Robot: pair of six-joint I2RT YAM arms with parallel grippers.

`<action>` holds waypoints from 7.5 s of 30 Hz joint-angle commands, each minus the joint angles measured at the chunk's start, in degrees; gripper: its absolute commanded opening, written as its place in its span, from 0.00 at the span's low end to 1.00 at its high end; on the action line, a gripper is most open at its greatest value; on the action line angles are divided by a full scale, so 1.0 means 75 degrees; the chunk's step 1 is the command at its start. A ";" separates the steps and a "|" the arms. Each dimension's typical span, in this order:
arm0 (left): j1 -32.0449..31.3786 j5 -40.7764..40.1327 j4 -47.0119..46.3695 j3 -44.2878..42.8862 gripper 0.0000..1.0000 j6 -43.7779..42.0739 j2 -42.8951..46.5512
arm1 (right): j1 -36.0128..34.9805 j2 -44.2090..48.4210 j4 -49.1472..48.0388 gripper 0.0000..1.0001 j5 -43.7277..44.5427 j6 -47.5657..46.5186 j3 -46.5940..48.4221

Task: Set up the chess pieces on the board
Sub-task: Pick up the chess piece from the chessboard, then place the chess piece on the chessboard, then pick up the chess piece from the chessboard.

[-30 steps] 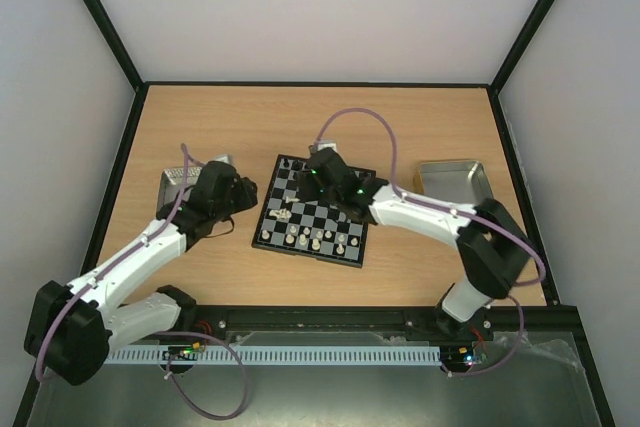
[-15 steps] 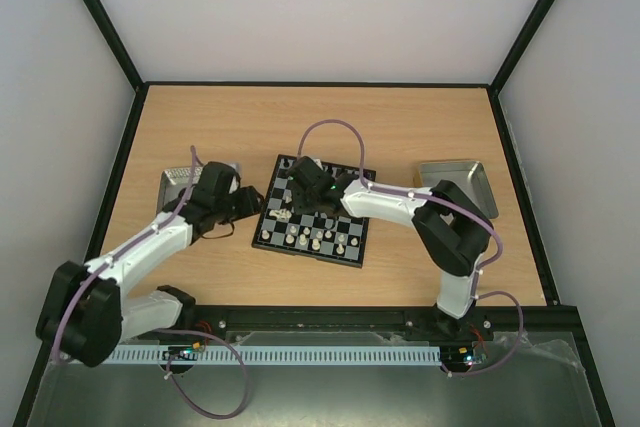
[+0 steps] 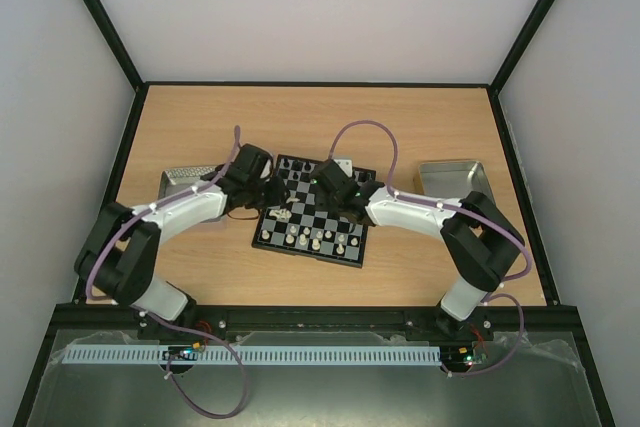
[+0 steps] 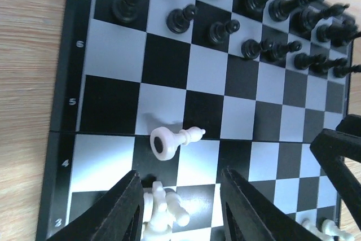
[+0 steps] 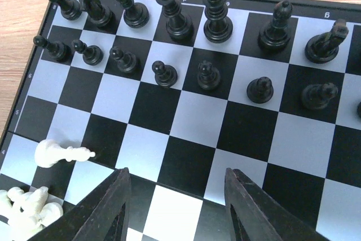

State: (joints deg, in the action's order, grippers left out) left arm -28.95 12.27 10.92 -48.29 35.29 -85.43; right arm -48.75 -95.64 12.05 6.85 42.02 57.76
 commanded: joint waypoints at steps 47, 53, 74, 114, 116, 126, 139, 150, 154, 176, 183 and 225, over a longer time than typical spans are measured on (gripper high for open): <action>-0.0488 -0.0565 -0.0254 -0.0471 0.09 -0.0255 -0.1232 | 0.0044 0.0764 -0.0917 0.44 -0.0606 0.0041 -0.0615; -0.0456 0.0057 -0.0713 -0.0172 0.08 -0.0184 -0.0844 | 0.0426 0.1478 -0.1820 0.45 -0.1794 0.0514 -0.1190; -0.0054 0.3153 -0.2296 0.0403 0.08 0.0750 0.0541 | 0.1071 0.2119 -0.3575 0.44 -0.4326 0.1960 -0.2169; 0.0520 -0.0386 0.0383 0.0298 0.51 0.0211 0.2371 | -0.1630 0.2463 0.2842 0.02 0.0595 -0.0082 -0.0585; 0.0518 -0.0366 0.0396 0.0345 0.51 0.0191 0.2398 | -0.1880 0.2320 0.2727 0.02 0.0443 -0.0033 -0.0626; 0.0520 -0.0241 0.0319 0.0549 0.51 0.0183 0.2415 | -0.2161 0.1523 0.2446 0.02 0.0152 0.0139 -0.0828; 0.0520 -0.0185 0.0231 0.0647 0.51 0.0182 0.2368 | -0.2171 0.0968 0.1949 0.05 -0.0152 0.0122 -0.1037; 0.0520 -0.0150 0.0219 0.0671 0.51 0.0153 0.2379 | -0.2167 0.0737 0.1858 0.13 -0.0033 0.0182 -0.1022; 0.0520 -0.0116 0.0209 0.0696 0.51 0.0160 0.2374 | -0.2165 0.1035 0.1973 0.22 0.0082 0.0187 -0.0958; 0.0637 -0.0788 0.0283 0.1160 0.51 0.0459 0.2507 | -0.1802 0.0145 0.1453 0.42 0.0377 -0.0550 0.1353; 0.0887 -0.0598 0.0111 0.1530 0.51 0.0528 0.2568 | -0.1664 -0.1165 0.1366 0.32 0.0261 -0.0687 0.2229; 0.1453 -0.1088 0.0083 0.1813 0.51 0.0902 0.3112 | -0.1539 -0.1759 0.1595 0.07 0.0358 -0.1374 0.2955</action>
State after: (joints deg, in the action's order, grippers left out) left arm -19.79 7.27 11.20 -36.23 39.99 -65.28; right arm -59.33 -112.07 22.48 10.24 33.50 77.60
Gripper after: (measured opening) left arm 0.508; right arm 0.070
